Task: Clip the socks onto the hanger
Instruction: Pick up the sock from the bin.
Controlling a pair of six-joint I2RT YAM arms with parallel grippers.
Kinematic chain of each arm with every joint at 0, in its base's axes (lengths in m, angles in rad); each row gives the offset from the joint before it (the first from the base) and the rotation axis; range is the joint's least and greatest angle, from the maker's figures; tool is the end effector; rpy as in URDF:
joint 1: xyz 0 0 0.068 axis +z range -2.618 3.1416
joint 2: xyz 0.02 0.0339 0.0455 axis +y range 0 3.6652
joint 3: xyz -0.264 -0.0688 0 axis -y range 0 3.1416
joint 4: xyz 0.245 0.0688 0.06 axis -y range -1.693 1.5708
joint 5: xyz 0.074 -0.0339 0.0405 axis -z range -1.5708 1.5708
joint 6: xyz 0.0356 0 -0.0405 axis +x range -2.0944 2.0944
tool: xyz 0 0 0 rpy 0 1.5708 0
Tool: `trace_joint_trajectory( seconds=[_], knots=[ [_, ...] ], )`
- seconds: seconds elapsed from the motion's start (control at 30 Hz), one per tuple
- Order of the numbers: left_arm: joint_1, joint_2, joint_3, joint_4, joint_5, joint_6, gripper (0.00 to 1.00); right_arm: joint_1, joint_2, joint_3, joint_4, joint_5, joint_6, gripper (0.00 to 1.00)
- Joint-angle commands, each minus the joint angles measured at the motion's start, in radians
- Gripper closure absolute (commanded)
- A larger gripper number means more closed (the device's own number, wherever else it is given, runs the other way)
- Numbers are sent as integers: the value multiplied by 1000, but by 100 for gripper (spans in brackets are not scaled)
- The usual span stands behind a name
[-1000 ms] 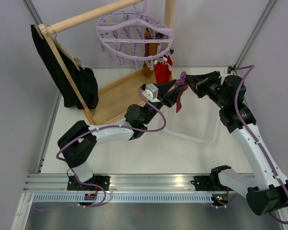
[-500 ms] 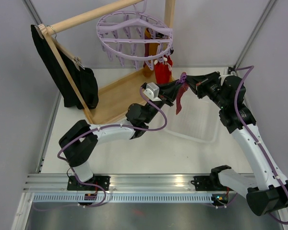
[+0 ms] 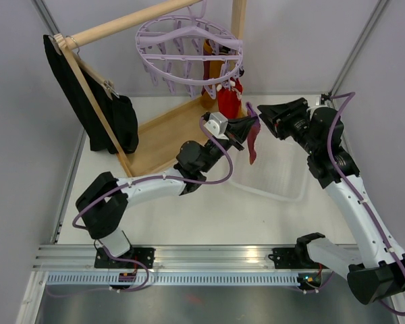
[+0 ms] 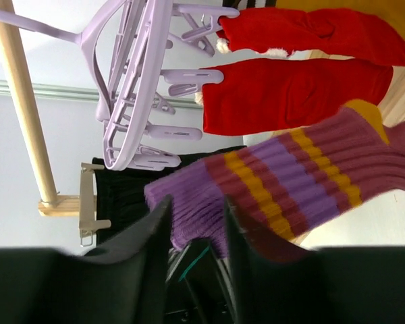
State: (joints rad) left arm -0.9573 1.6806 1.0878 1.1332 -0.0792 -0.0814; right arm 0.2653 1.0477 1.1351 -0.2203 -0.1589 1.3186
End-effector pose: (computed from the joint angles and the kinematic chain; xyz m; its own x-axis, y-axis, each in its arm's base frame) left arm 0.2208 -0.3087 0.3451 0.2321 -0.4704 -0.8514 0.7975 0.5931 -0.1103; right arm 0.2254 0.0671 0.4089 -0.4292 0.8742 -0.2270 0.0215 0.2612 0.9651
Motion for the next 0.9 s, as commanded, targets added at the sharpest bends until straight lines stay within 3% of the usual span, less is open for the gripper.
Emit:
trace_joint_trajectory(
  seconds=[0.0,0.17,0.27,0.5,0.53,0.6,0.63,0.73,0.87],
  knots=[
    [-1,-96,40,-84,47,-55,98,6,-18,38,-4,24,-61,53],
    [5,-186,26,-191,61,-86,98,8,-20,51,-16,59,-99,39],
    [6,-226,26,-249,61,-86,98,8,-20,72,-34,82,-133,36],
    [35,-358,147,-660,157,-151,98,6,11,161,-63,117,-266,24],
    [45,-381,191,-864,194,-158,98,8,18,187,-57,113,-284,23],
    [52,-394,330,-1063,211,-155,98,6,60,224,-60,84,-347,21],
    [63,-397,383,-1310,211,-152,98,9,80,265,-65,69,-369,21],
    [101,-388,568,-1728,139,-152,98,8,159,319,-56,-37,-435,20],
    [111,-429,659,-2048,-19,-141,98,17,261,365,-71,-119,-534,21]
  ],
)
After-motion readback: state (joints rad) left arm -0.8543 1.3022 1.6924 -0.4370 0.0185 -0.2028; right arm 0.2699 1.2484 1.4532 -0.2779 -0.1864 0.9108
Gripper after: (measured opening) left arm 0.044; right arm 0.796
